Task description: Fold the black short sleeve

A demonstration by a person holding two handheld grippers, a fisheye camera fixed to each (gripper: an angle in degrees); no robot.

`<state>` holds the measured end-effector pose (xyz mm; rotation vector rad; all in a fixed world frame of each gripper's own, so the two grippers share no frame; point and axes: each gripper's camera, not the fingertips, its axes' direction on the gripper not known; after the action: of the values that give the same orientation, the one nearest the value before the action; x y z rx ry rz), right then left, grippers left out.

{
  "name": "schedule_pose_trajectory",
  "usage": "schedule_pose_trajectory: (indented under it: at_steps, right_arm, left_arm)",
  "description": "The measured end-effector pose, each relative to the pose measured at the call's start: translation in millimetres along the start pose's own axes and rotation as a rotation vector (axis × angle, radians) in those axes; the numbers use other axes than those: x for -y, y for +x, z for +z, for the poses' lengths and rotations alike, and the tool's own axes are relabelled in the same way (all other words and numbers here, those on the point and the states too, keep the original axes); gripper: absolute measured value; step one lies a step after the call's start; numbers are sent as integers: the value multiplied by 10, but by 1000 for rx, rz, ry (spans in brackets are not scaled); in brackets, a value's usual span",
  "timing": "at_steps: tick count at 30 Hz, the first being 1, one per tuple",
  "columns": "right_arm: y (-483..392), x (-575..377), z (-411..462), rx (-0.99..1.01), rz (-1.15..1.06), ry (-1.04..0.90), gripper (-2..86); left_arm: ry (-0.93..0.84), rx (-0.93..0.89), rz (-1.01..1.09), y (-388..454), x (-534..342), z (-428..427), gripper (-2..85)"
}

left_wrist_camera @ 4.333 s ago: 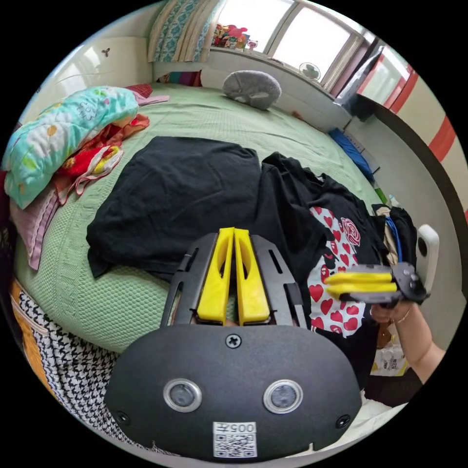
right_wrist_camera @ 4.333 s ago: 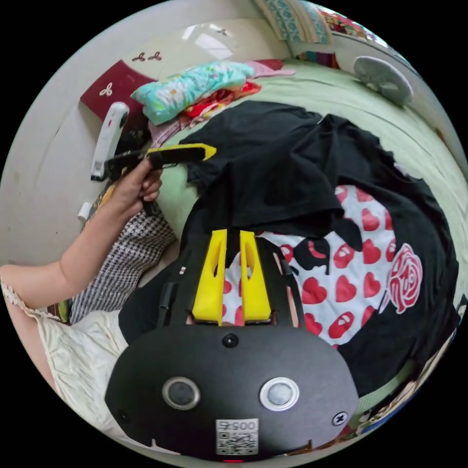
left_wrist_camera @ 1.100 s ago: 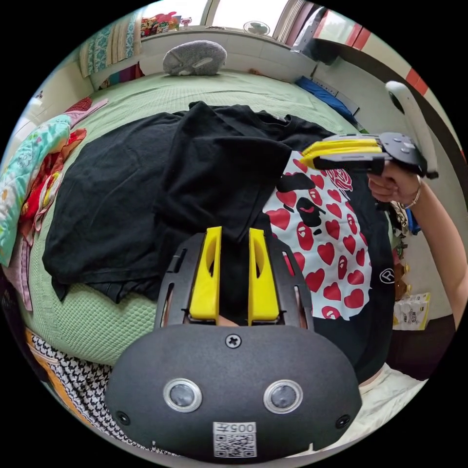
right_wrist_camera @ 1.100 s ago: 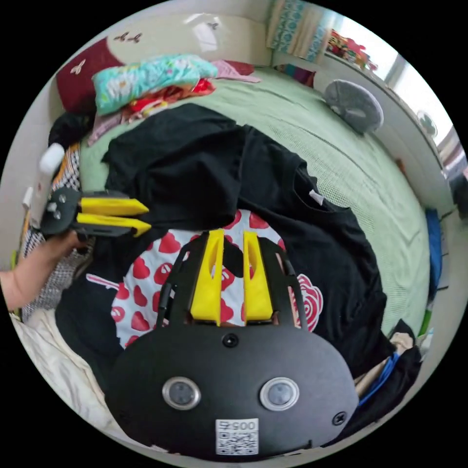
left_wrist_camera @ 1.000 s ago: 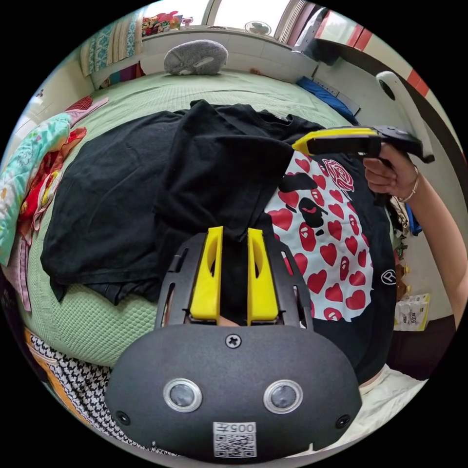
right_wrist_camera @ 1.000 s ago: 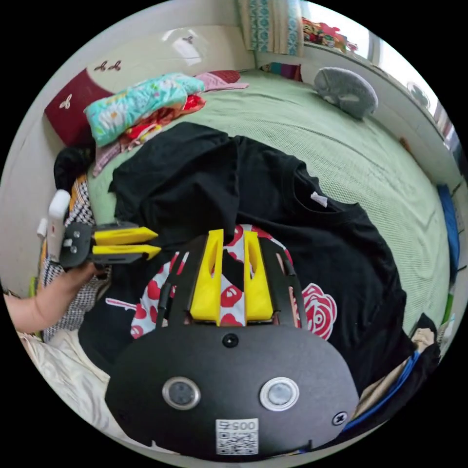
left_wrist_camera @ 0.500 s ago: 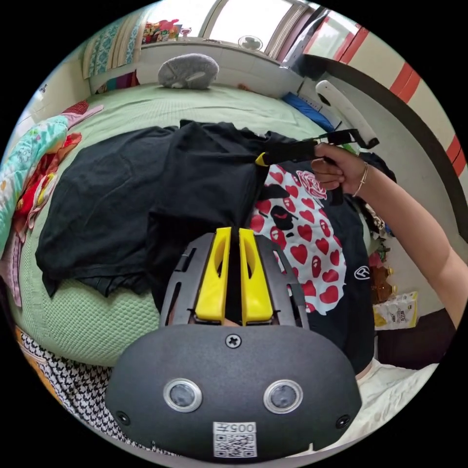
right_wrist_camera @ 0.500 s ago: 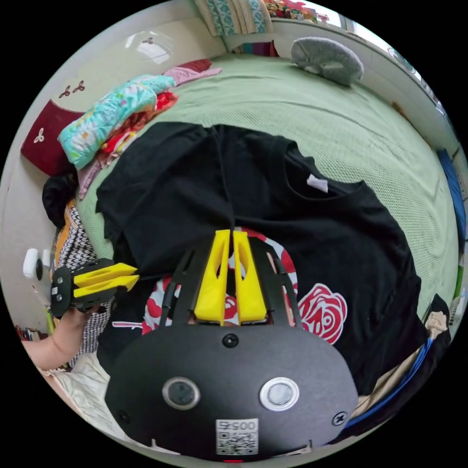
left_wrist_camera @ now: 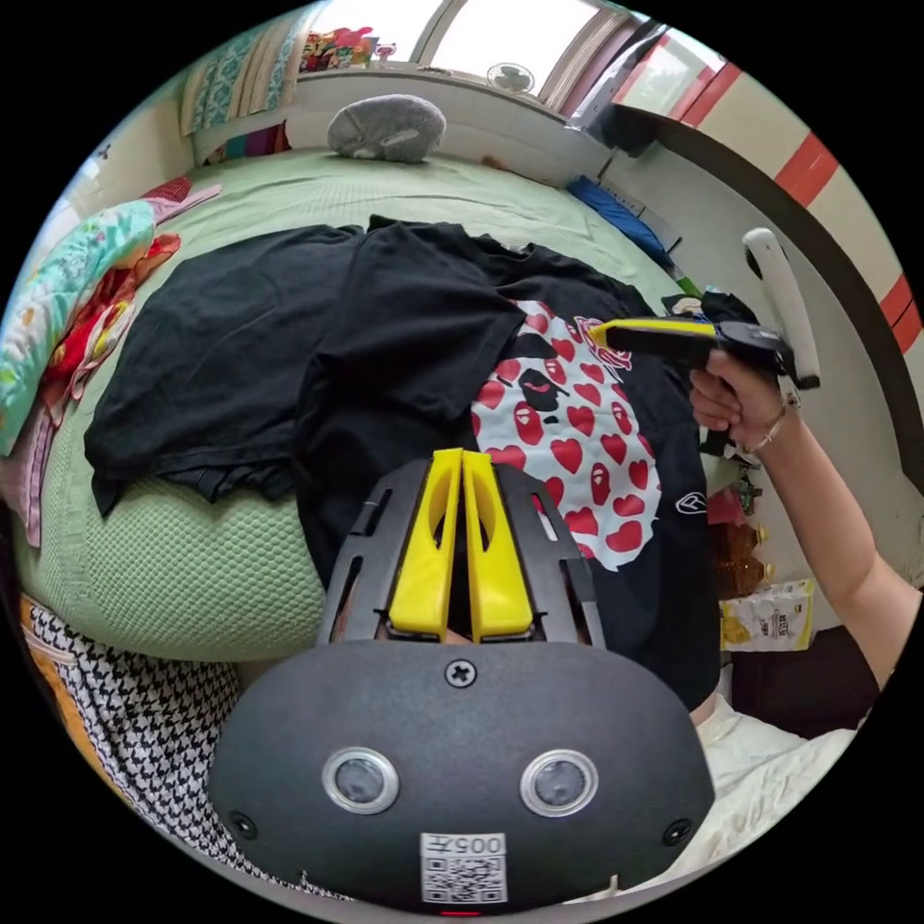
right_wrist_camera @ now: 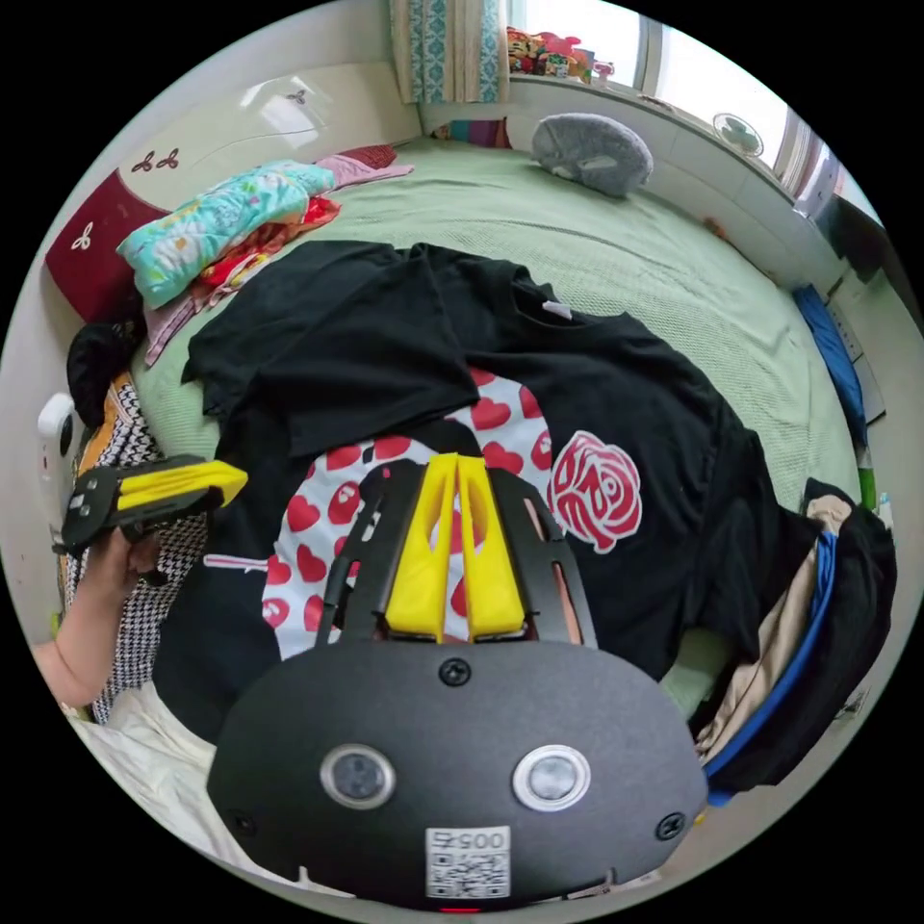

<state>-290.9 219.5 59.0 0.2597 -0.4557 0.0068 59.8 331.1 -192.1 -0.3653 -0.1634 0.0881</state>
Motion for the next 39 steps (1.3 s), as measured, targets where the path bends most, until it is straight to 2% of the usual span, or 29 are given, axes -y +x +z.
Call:
schedule_pose_trajectory:
  at_steps: [6, 10, 14, 20, 24, 29, 33, 36, 39]
  right_arm:
    - [-207, -735, -433, -119, -60, 31, -13]
    - [-179, -1139, -756, -162, -31, 133, -13]
    - [-117, -1483, -899, -226, 31, 234, -12]
    - [60, -1690, -671, -254, 112, 131, -11]
    - [270, -1710, -585, -195, 229, 78, -12]
    - [456, -1786, -468, -169, 284, 30, -12]
    - [421, -1822, -456, -211, 241, 44, -12]
    - [402, -1857, -487, -241, 224, 67, -13]
    - [540, -1865, -552, -170, 286, 74, -14]
  left_arm:
    - [16, -12, 86, 623, -77, -67, -5]
    - [81, -34, 156, 1023, -177, -60, -5]
    - [39, 68, 194, 1419, -122, 188, -5]
    - [13, 61, 212, 1895, 193, 714, -4]
    - [17, 46, 217, 2159, 451, 1047, -3]
    - [-10, 107, 257, 2456, 824, 1702, -2]
    - [-86, 108, 279, 2540, 878, 2168, -2]
    - [-14, 134, 322, 2596, 753, 2306, -2]
    - [1, 145, 342, 2646, 710, 2391, -4]
